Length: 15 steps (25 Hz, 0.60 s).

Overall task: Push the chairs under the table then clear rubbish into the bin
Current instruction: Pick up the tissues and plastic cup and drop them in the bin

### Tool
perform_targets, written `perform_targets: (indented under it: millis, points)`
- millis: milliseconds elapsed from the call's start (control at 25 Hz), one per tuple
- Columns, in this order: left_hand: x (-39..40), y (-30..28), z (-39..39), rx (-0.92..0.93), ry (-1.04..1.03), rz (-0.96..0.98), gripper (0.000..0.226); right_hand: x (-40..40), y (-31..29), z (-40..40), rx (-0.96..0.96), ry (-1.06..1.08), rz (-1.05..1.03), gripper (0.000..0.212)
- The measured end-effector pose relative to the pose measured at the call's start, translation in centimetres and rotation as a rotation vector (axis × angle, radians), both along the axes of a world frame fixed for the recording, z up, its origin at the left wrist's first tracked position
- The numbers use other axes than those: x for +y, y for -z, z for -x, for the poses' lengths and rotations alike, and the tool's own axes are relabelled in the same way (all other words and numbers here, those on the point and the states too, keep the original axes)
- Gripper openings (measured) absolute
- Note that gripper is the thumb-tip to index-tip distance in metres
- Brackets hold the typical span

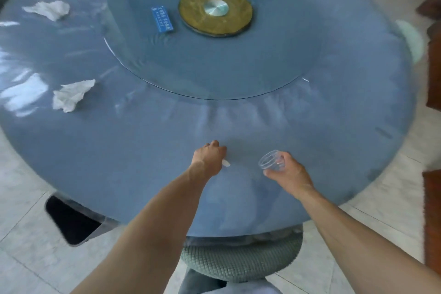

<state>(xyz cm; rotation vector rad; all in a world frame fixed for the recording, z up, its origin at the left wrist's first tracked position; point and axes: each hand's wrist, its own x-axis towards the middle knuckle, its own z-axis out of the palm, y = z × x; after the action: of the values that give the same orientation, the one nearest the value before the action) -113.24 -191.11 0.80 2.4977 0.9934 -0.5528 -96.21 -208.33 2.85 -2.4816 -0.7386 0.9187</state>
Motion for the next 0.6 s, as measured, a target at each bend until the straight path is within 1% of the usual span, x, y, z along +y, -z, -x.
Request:
perform_targets:
  millis: [120, 320, 400, 520, 600]
  points:
    - [-1.3, -0.2, 3.5, -0.001, -0.045, 0.028, 0.03, -0.2, -0.3, 2.9, -0.008, -0.019, 0.005, 0.057]
    - [-2.1, -0.7, 12.5, -0.151, -0.258, 0.032, 0.026, 1.6, -1.3, 9.3, -0.022, -0.112, -0.041, 0.06]
    - [-2.4, -0.8, 17.4, -0.202, -0.357, 0.016, 0.023, 2.1, -1.6, 13.0, -0.02, -0.17, -0.053, 0.06]
    - [-3.4, -1.9, 25.2, -0.223, -0.493, -0.052, 0.022, 2.9, -2.0, 18.6, -0.028, -0.251, -0.084, 0.057]
    - [-4.7, -2.9, 31.1, -0.227, -0.561, -0.084, 0.022, 3.3, -2.5, 23.1, -0.02, -0.32, -0.095, 0.06]
